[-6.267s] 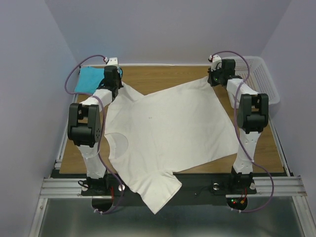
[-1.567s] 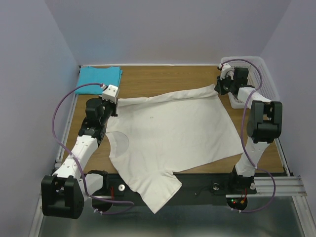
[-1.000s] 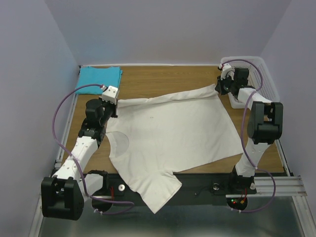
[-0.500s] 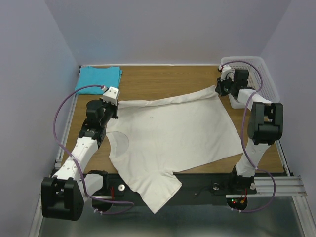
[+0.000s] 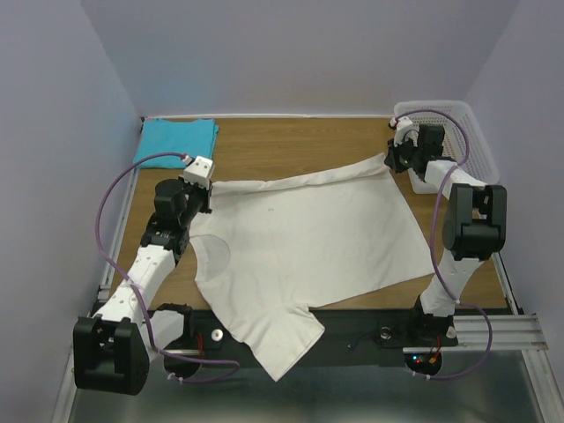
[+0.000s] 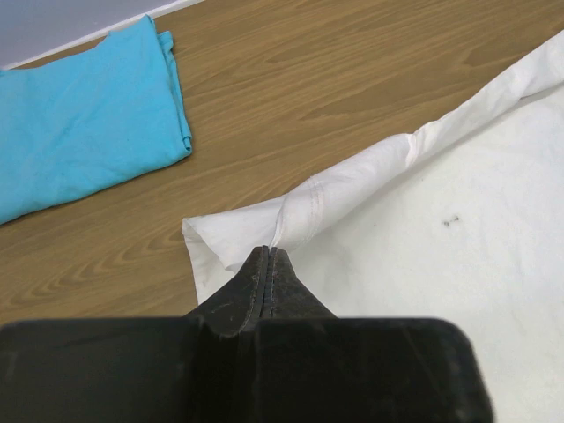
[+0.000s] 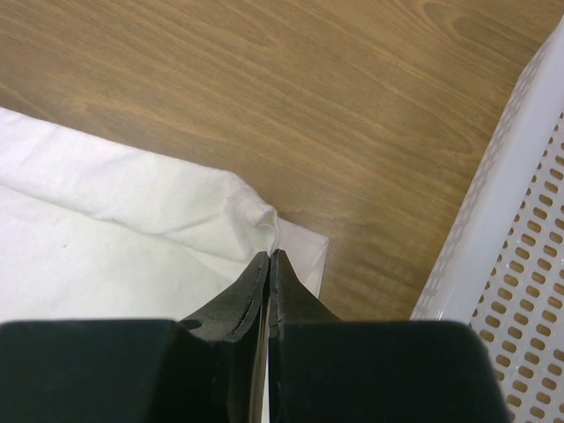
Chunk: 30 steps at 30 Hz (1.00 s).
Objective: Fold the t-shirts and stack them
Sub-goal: Fold the tshirt
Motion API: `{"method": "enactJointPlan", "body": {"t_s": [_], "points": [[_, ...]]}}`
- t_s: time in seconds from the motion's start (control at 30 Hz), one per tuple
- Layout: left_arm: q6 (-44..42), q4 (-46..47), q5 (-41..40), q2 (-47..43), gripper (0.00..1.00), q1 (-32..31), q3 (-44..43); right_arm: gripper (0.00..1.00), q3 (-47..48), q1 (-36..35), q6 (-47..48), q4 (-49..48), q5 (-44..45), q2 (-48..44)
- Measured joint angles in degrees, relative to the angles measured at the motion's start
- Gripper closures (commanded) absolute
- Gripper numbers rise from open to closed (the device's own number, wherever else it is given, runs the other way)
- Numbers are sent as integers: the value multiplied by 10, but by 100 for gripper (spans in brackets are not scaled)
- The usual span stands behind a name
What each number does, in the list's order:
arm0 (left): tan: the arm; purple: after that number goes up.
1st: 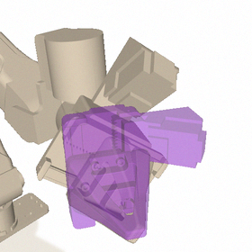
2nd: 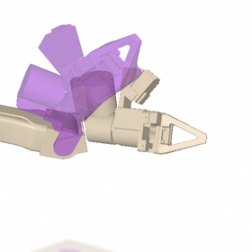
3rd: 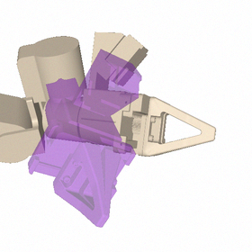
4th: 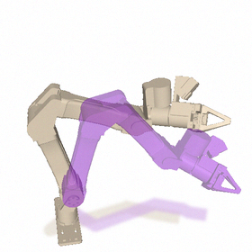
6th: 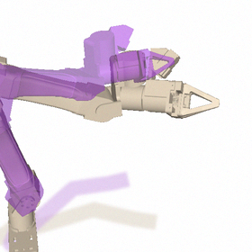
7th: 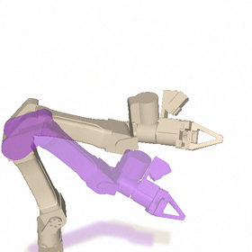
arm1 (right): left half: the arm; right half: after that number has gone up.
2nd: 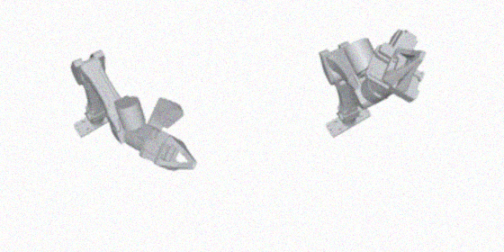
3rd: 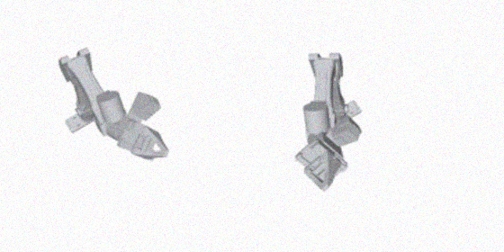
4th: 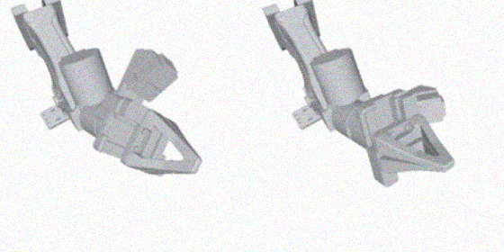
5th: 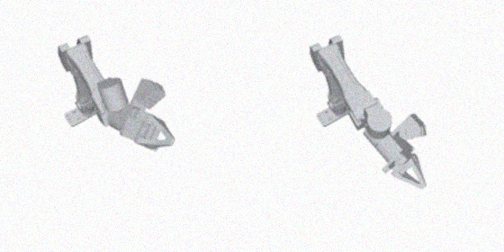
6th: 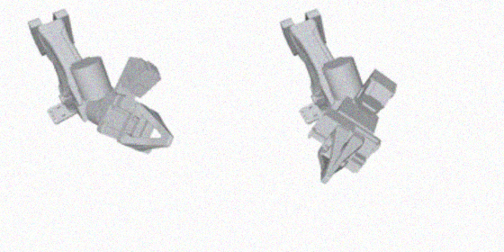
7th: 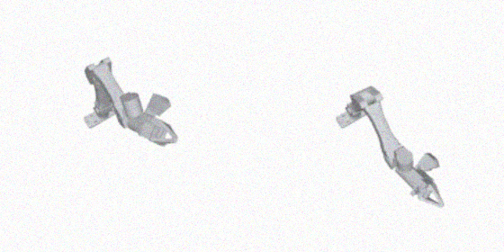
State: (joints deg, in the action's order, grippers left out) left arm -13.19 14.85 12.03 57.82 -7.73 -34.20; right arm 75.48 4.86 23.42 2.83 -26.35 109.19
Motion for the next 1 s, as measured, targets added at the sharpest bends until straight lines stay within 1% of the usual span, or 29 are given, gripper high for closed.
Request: {"method": "enactJointPlan", "body": {"t_s": [0.07,0.17,0.3,0.33,0.4,0.43,0.5,0.53,0.6,0.63,0.73,0.83,0.93,1.0], "points": [[0,-2,0,-3,100,-1,1,93,-12,0,3,0,0,-6],[2,-4,0,-10,100,-1,1,90,-24,0,6,-3,1,-13],[2,-5,0,-18,100,-1,8,83,-35,0,13,-4,3,-27],[2,-8,0,-20,100,-1,10,78,-37,0,15,-5,3,-32],[2,-9,0,-22,100,-2,13,72,-44,0,21,-8,4,-50],[2,-9,0,-22,100,-2,15,67,-47,0,24,-10,5,-60],[2,-10,0,-25,100,-2,18,62,-56,0,34,-13,4,-80],[2,-10,0,-26,100,-2,19,56,-64,0,40,-16,6,-98],[3,-11,1,-28,100,-2,20,49,-72,0,49,-17,7,-123],[3,-10,2,-31,100,-2,20,43,-77,0,54,-21,6,-137],[3,-9,8,-43,100,-5,24,42,-85,1,63,-25,-6,-168],[3,-10,13,-50,100,-7,28,42,-85,1,61,-24,-32,-169],[3,-10,15,-54,100,-9,32,43,-73,1,38,-8,-54,-143],[3,-10,15,-59,100,-9,36,43,-50,1,18,7,-59,-103]]}}
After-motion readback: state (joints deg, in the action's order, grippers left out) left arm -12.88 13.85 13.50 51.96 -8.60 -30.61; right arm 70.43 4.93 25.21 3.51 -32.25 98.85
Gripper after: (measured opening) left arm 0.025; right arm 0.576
